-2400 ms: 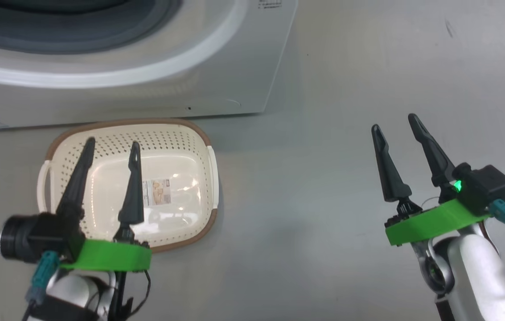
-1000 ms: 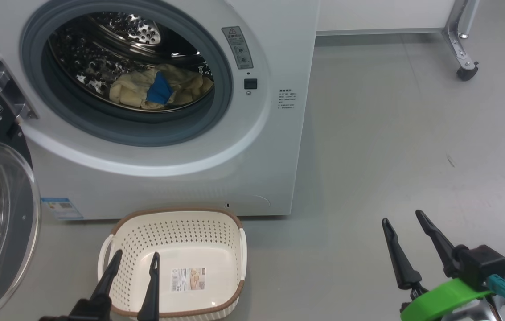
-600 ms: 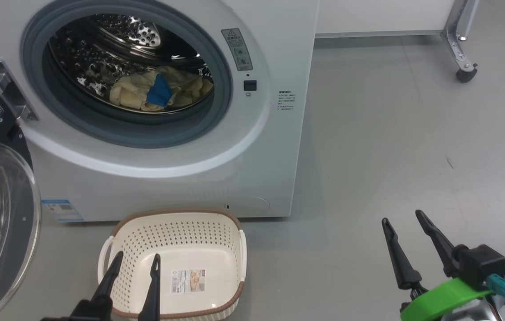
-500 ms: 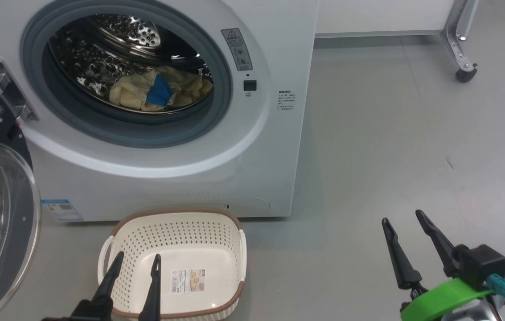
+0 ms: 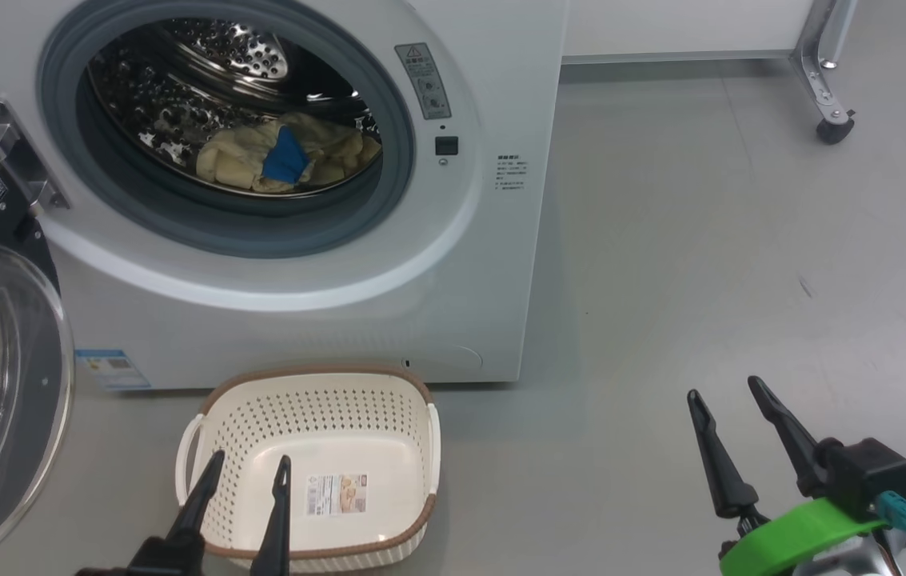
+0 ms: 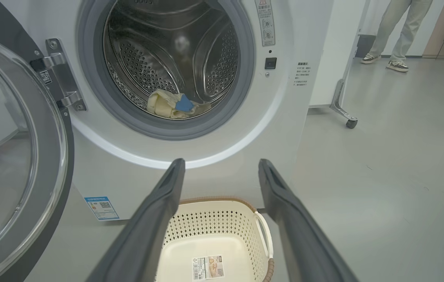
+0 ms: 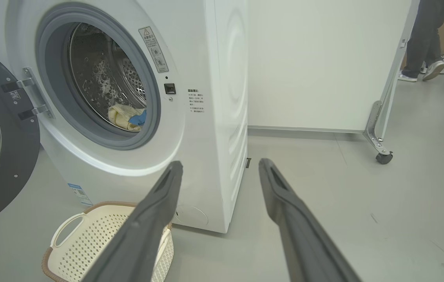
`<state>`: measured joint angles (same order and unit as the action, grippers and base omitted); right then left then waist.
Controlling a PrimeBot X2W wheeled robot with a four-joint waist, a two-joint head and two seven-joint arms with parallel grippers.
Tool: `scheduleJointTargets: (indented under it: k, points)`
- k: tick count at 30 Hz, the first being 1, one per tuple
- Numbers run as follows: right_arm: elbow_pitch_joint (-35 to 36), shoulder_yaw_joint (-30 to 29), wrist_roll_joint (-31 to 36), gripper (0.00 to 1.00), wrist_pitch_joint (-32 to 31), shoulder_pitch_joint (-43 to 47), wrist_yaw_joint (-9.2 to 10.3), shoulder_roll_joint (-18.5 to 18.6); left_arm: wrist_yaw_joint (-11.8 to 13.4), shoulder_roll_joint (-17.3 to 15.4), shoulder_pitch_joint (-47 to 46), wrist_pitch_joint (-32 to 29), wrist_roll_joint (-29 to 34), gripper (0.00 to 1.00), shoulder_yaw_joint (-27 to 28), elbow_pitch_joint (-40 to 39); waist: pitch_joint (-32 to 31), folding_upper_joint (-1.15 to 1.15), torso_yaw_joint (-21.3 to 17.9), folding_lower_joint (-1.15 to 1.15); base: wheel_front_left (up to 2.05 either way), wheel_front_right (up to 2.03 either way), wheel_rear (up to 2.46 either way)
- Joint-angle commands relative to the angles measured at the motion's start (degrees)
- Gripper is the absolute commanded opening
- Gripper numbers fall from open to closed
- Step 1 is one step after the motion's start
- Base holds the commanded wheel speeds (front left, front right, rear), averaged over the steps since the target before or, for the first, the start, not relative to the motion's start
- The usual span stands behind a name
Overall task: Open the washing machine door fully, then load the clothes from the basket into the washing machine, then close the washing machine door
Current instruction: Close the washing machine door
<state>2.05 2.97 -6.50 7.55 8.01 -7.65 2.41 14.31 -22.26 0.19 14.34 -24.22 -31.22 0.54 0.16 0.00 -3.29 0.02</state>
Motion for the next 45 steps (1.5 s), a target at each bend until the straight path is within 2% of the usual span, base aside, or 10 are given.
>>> scheduleJointTargets:
  k: [1,14,33,40,45]
  points:
    - [1.8,0.9,-0.2,1.00,0.4,-1.3,0.16,0.5,12.7,-1.0,-2.6,0.3,0.1,1.00,2.1,-1.5,-0.1,0.00,0.1,-0.02,-1.84,1.84,0.00]
    - [1.8,0.8,-0.3,1.00,0.6,-1.8,0.16,0.5,12.5,-1.4,-3.4,0.2,0.3,1.00,1.9,-1.9,0.8,0.00,0.6,-0.02,-1.57,1.57,0.00]
    - [1.7,0.6,-0.2,1.00,0.5,-1.4,0.16,0.5,12.4,-1.1,-3.0,0.4,0.1,1.00,1.9,-1.7,0.2,0.00,0.7,-0.02,-0.10,0.10,0.00]
    - [2.2,-0.1,0.0,1.00,0.4,-0.9,0.16,0.5,12.2,-0.9,-3.6,0.5,0.1,1.00,1.7,-1.2,0.1,0.00,4.3,-0.02,0.00,0.00,0.00]
    - [2.7,-0.3,0.0,1.00,0.4,-0.5,0.16,0.5,12.3,-0.9,-3.6,0.5,0.2,1.00,1.5,-1.5,-0.1,0.00,10.0,-0.02,0.00,0.00,0.00]
